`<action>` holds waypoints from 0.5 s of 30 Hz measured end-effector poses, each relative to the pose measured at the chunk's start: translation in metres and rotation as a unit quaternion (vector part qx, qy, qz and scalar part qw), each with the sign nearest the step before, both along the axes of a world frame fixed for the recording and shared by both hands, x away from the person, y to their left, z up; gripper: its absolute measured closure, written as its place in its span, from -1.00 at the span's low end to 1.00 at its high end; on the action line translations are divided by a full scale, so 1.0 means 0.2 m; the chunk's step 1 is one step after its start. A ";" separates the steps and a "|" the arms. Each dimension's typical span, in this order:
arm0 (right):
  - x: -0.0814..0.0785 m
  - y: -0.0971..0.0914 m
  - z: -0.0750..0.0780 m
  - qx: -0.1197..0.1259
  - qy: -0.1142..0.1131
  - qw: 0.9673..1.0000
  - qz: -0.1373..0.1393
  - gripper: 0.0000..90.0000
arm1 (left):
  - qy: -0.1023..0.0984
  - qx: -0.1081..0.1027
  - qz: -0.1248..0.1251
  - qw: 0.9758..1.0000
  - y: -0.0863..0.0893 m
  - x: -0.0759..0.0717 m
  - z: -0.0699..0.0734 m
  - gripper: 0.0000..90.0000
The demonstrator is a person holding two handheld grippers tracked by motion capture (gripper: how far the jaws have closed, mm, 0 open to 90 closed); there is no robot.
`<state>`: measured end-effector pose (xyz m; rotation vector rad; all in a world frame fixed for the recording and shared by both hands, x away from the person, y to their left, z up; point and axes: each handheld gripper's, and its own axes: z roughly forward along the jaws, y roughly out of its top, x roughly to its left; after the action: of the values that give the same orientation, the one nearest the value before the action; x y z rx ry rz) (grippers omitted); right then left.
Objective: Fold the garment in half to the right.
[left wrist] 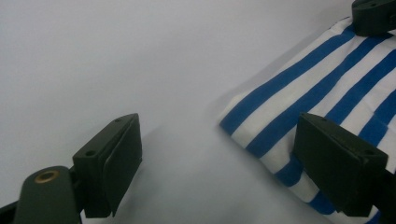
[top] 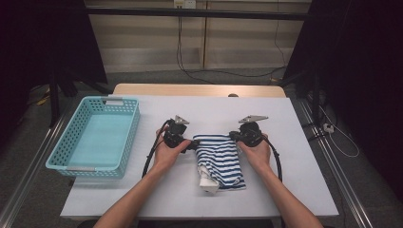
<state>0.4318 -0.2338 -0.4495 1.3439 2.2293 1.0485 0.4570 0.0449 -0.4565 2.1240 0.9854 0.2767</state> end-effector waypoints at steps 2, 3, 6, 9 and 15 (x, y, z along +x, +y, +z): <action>0.00 0.00 0.00 0.000 0.001 1.000 -0.001 0.92 | 0.001 0.001 0.001 1.000 0.00 0.00 0.00 -0.65; 0.00 0.00 -0.01 -0.008 0.003 1.000 -0.001 0.92 | 0.005 -0.004 -0.005 1.000 0.00 0.01 -0.01 -0.65; 0.00 -0.01 -0.01 -0.015 0.001 1.000 -0.001 0.93 | -0.003 0.002 0.010 1.000 0.00 0.00 -0.02 -0.65; 0.00 -0.03 -0.01 -0.014 0.000 1.000 0.000 1.00 | 0.000 0.006 0.007 1.000 0.00 0.00 -0.01 -0.65; 0.03 -0.02 -0.03 -0.019 -0.008 1.000 -0.003 1.00 | -0.002 0.010 -0.002 1.000 0.00 0.01 -0.01 -0.65</action>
<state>0.4369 -0.2381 -0.4547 1.3218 2.2211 1.0057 0.4583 0.0441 -0.4590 2.1416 0.9808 0.2887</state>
